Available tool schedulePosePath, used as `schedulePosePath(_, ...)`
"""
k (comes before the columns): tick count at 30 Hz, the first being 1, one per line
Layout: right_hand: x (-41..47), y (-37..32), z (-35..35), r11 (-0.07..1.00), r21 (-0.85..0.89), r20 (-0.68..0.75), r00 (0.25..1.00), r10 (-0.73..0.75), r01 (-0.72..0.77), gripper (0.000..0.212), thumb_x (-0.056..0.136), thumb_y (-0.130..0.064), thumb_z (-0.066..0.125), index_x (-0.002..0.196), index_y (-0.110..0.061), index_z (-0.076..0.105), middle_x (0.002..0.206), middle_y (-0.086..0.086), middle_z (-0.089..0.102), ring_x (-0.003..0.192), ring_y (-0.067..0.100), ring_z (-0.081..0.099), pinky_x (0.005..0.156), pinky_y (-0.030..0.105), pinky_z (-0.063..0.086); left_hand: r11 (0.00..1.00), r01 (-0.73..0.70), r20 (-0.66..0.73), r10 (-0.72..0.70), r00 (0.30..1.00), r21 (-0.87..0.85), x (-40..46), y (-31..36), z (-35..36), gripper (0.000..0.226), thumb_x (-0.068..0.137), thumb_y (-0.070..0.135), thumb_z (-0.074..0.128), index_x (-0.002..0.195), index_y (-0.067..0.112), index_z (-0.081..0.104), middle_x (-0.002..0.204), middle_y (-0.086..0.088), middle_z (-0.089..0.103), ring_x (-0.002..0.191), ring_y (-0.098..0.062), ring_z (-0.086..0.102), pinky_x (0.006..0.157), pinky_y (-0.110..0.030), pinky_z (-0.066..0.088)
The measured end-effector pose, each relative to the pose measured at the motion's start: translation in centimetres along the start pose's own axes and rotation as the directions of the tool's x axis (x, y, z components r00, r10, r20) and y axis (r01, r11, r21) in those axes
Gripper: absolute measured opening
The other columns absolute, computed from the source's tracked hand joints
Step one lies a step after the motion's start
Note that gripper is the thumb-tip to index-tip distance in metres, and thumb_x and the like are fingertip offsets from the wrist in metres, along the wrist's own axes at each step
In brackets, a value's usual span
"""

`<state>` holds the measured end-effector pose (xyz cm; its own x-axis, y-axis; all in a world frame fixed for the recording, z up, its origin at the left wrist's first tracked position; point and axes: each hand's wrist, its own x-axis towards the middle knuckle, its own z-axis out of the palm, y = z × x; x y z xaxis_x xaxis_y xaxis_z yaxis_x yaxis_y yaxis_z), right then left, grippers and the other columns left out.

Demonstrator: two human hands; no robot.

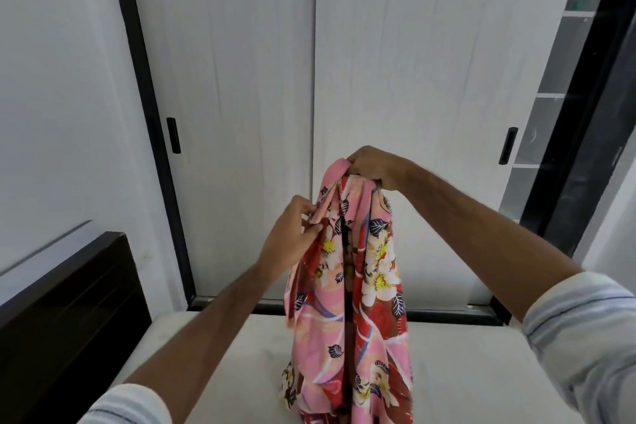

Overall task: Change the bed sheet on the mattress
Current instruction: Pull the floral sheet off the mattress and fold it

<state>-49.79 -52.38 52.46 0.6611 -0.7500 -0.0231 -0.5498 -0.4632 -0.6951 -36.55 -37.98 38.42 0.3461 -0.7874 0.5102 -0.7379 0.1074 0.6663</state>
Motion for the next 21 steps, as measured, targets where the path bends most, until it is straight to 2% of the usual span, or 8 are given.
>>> schedulePosePath(3, -0.2, 0.5, -0.5, 0.998, 0.054, -0.001, 1.000, 0.013, -0.013, 0.026, 0.095, 0.000, 0.051, 0.114, 0.012, 0.064, 0.091, 0.017, 0.061, 0.070, 0.026, 0.057, 0.058, 0.034, 0.049, 0.998, -0.013, 0.015, 0.013, 1.000, 0.062, -1.0, -0.9, -0.2, 0.029, 0.095, 0.025, 0.068, 0.107, 0.026, 0.043, 0.096, 0.018, 0.057, 0.083, -0.004, 0.064, 0.069, -0.024, 0.050)
schedulePosePath(5, -0.2, 0.8, -0.7, 0.997, 0.076, 0.004, 1.000, 0.017, -0.018, 0.025, 0.096, -0.001, 0.051, 0.113, 0.008, 0.067, 0.094, 0.019, 0.064, 0.078, 0.030, 0.061, 0.073, 0.042, 0.056, 0.995, -0.017, 0.041, 0.013, 0.999, 0.098, -1.5, -1.3, 0.0, 0.030, 0.095, 0.026, 0.068, 0.111, 0.025, 0.043, 0.093, 0.016, 0.058, 0.081, -0.004, 0.064, 0.068, -0.022, 0.050)
schedulePosePath(6, -0.2, 0.8, -0.7, 0.996, 0.084, 0.005, 1.000, 0.017, -0.018, 0.024, 0.097, -0.002, 0.051, 0.112, 0.006, 0.068, 0.097, 0.020, 0.067, 0.081, 0.031, 0.063, 0.083, 0.046, 0.057, 0.995, -0.013, 0.059, 0.008, 0.998, 0.098, -1.8, -1.4, 0.2, 0.032, 0.094, 0.025, 0.069, 0.113, 0.023, 0.043, 0.092, 0.014, 0.059, 0.081, -0.005, 0.064, 0.067, -0.022, 0.050)
schedulePosePath(8, -0.2, 0.8, -0.9, 0.994, 0.108, 0.002, 1.000, 0.011, -0.012, 0.024, 0.098, -0.003, 0.051, 0.112, 0.004, 0.069, 0.104, 0.024, 0.070, 0.084, 0.032, 0.066, 0.093, 0.050, 0.056, 0.995, 0.002, 0.088, -0.010, 0.996, 0.097, -2.4, -1.9, 0.8, 0.035, 0.094, 0.024, 0.070, 0.116, 0.021, 0.043, 0.090, 0.011, 0.060, 0.081, -0.009, 0.066, 0.068, -0.024, 0.051)
schedulePosePath(11, -0.2, 0.7, -1.4, 0.988, 0.153, -0.003, 1.000, 0.009, -0.008, 0.023, 0.098, -0.004, 0.051, 0.111, 0.002, 0.069, 0.114, 0.026, 0.069, 0.086, 0.033, 0.066, 0.096, 0.053, 0.055, 0.997, 0.054, 0.083, -0.058, 0.995, 0.053, -3.4, -3.1, 1.7, 0.033, 0.095, 0.020, 0.069, 0.113, 0.021, 0.042, 0.089, 0.009, 0.059, 0.081, -0.007, 0.064, 0.066, -0.015, 0.049)
schedulePosePath(15, -0.4, 0.8, -2.3, 0.980, 0.201, -0.025, 1.000, 0.014, -0.008, 0.025, 0.097, -0.001, 0.049, 0.111, 0.003, 0.069, 0.119, 0.029, 0.067, 0.087, 0.033, 0.063, 0.098, 0.055, 0.053, 0.997, 0.042, -0.038, -0.045, 0.998, -0.067, -4.0, -3.2, 2.2, 0.025, 0.095, 0.005, 0.063, 0.106, 0.014, 0.042, 0.092, 0.004, 0.057, 0.082, -0.008, 0.060, 0.070, -0.012, 0.048)
schedulePosePath(18, -0.6, 1.1, -2.7, 0.975, 0.220, -0.040, 0.999, 0.019, -0.010, 0.025, 0.097, 0.000, 0.050, 0.113, 0.004, 0.068, 0.119, 0.028, 0.067, 0.090, 0.033, 0.065, 0.098, 0.055, 0.053, 0.991, 0.041, -0.039, -0.046, 0.998, -0.124, -3.7, -3.3, 1.8, 0.024, 0.098, 0.007, 0.061, 0.108, 0.017, 0.042, 0.100, 0.003, 0.058, 0.086, -0.011, 0.063, 0.070, -0.016, 0.051)
schedulePosePath(21, -1.0, 1.1, -2.9, 0.973, 0.231, -0.054, 0.998, 0.023, -0.009, 0.024, 0.099, -0.001, 0.049, 0.114, 0.003, 0.067, 0.118, 0.027, 0.067, 0.091, 0.033, 0.065, 0.098, 0.052, 0.054, 0.998, 0.002, 0.016, -0.001, 1.000, -0.059, -3.7, -3.6, 1.9, 0.022, 0.098, 0.015, 0.064, 0.107, 0.021, 0.045, 0.102, 0.010, 0.057, 0.083, -0.008, 0.065, 0.067, -0.017, 0.053)
